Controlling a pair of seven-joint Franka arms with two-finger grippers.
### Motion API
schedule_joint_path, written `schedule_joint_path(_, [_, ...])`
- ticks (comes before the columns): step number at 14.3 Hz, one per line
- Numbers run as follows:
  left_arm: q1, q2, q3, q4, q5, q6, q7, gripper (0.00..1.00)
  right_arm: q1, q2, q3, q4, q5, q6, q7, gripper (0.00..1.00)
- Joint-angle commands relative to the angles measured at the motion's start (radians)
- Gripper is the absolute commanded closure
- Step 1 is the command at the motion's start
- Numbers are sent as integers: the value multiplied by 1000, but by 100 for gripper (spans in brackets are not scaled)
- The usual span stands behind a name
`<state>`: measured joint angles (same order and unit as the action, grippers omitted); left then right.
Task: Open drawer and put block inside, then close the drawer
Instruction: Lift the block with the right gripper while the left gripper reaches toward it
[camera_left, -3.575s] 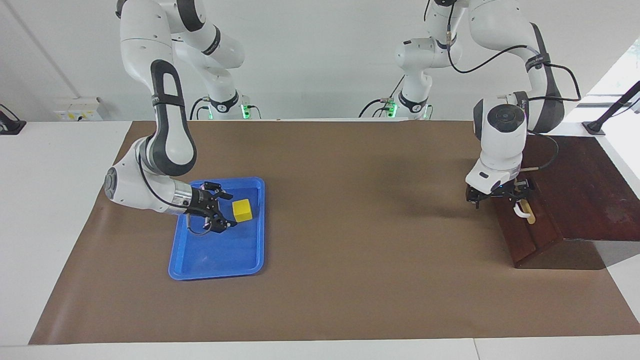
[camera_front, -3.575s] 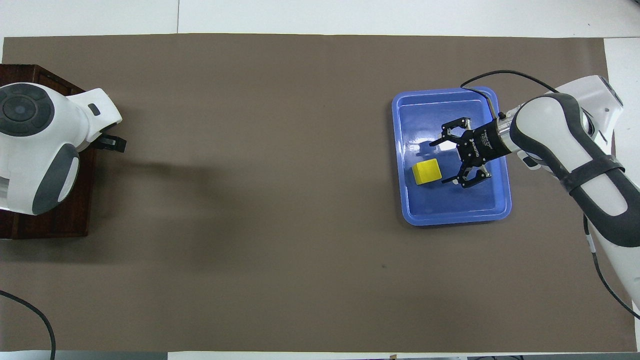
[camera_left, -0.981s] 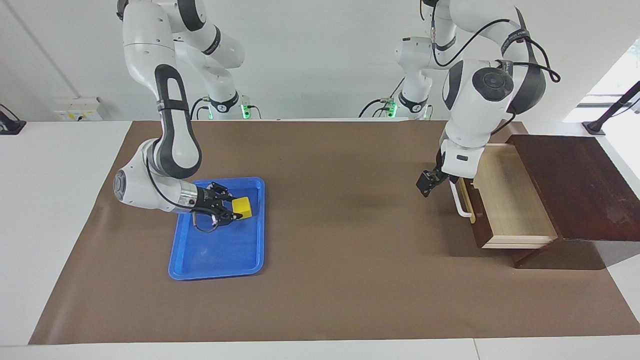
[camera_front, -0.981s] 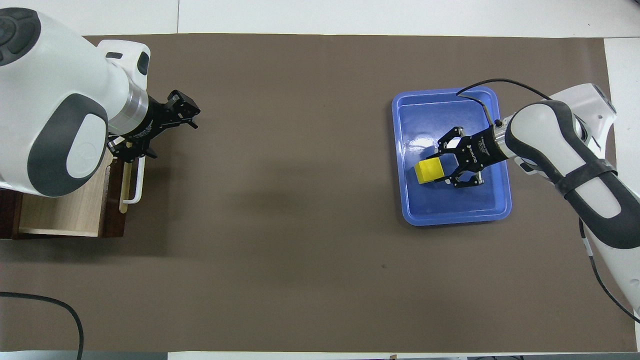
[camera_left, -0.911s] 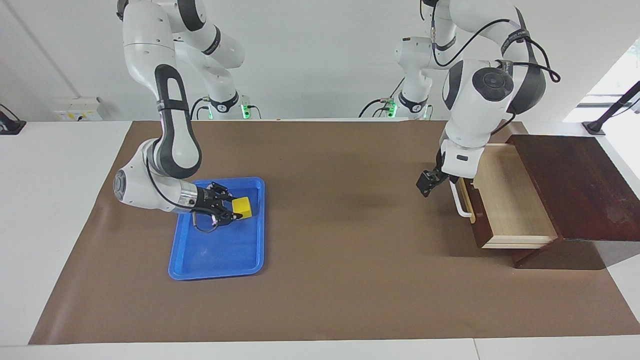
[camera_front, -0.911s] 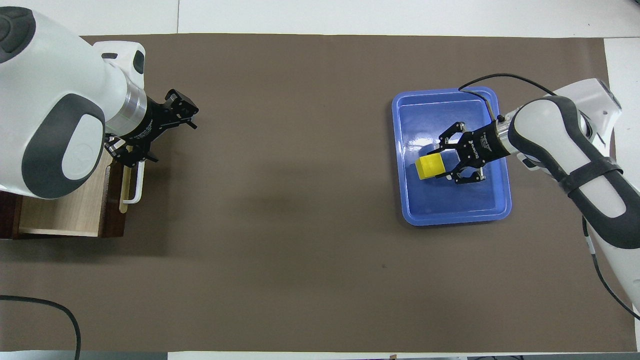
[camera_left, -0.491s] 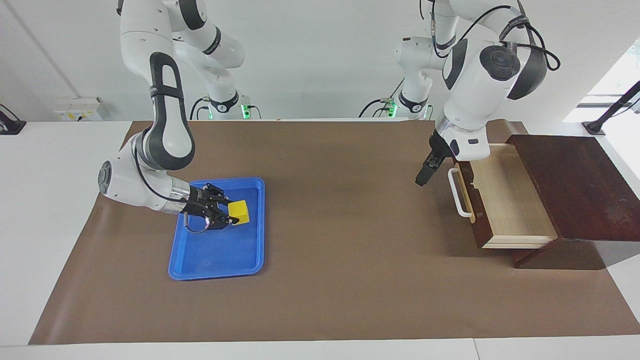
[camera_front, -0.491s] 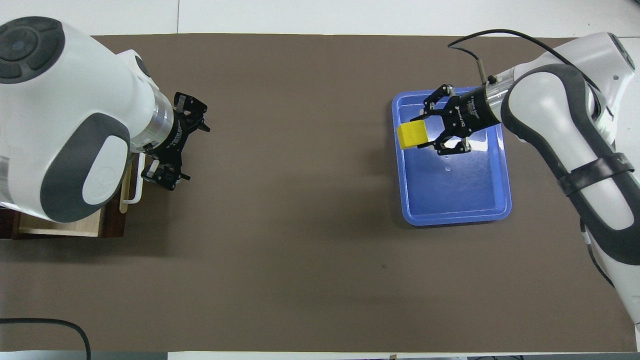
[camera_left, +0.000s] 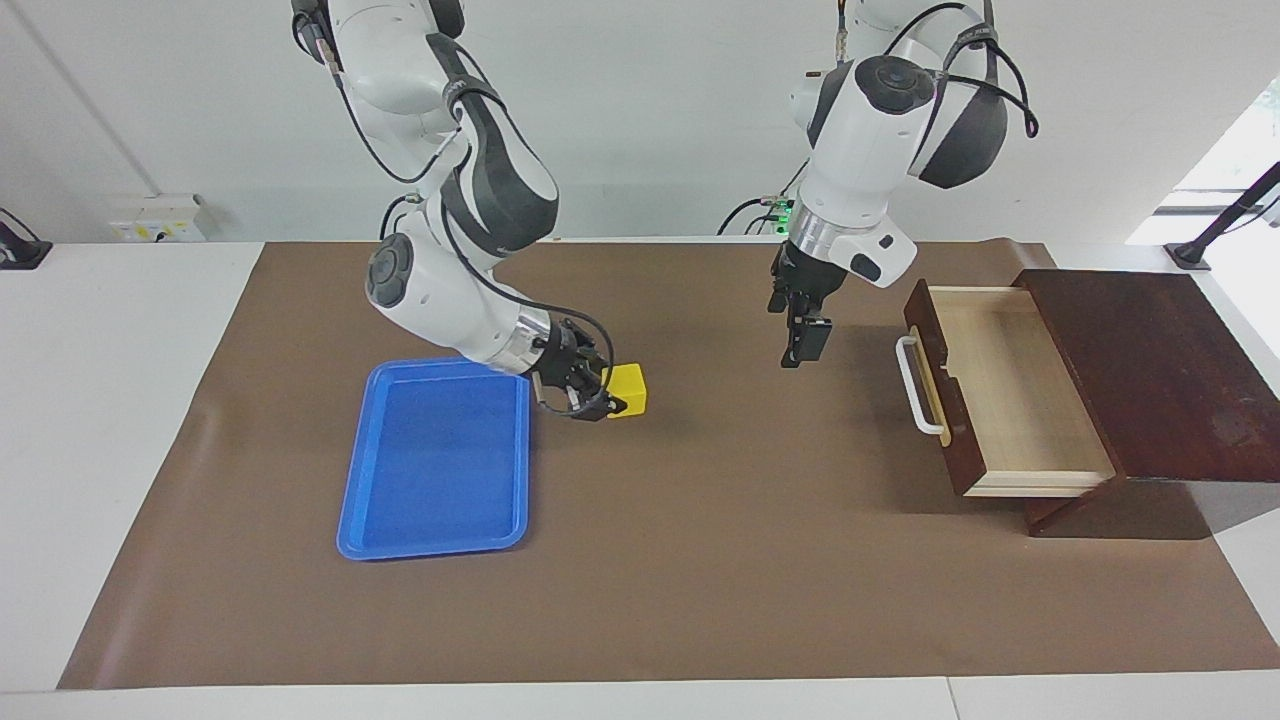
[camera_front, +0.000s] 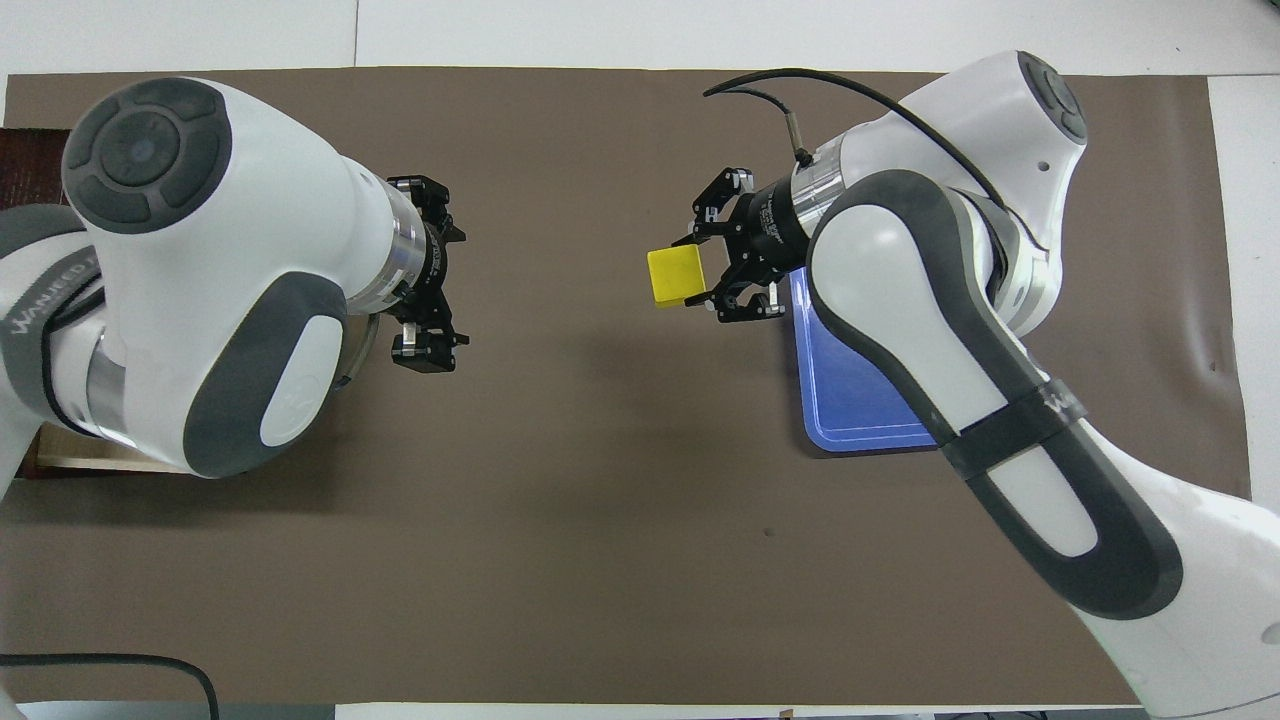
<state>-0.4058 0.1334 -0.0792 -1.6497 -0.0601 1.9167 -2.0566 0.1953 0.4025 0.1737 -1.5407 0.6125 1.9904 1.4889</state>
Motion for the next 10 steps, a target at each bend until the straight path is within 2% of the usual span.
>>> schedule_joint_path(1, [-47,26,15,-36,-10,90,-193,0,33,-4,0,5,30,22,85,100])
schedule_joint_path(4, [-106,46,16,-39,-9,137,-241,0,61,-4,3,5,64,68,160,100])
schedule_joint_path(5, [-119,73,16,-35,-9,154,-247,0,82,-4,3,4,70,73,171,100])
schedule_joint_path(10, [-149,72,16,-76,-9,225,-244,0,105,-4,3,4,72,88,211,100])
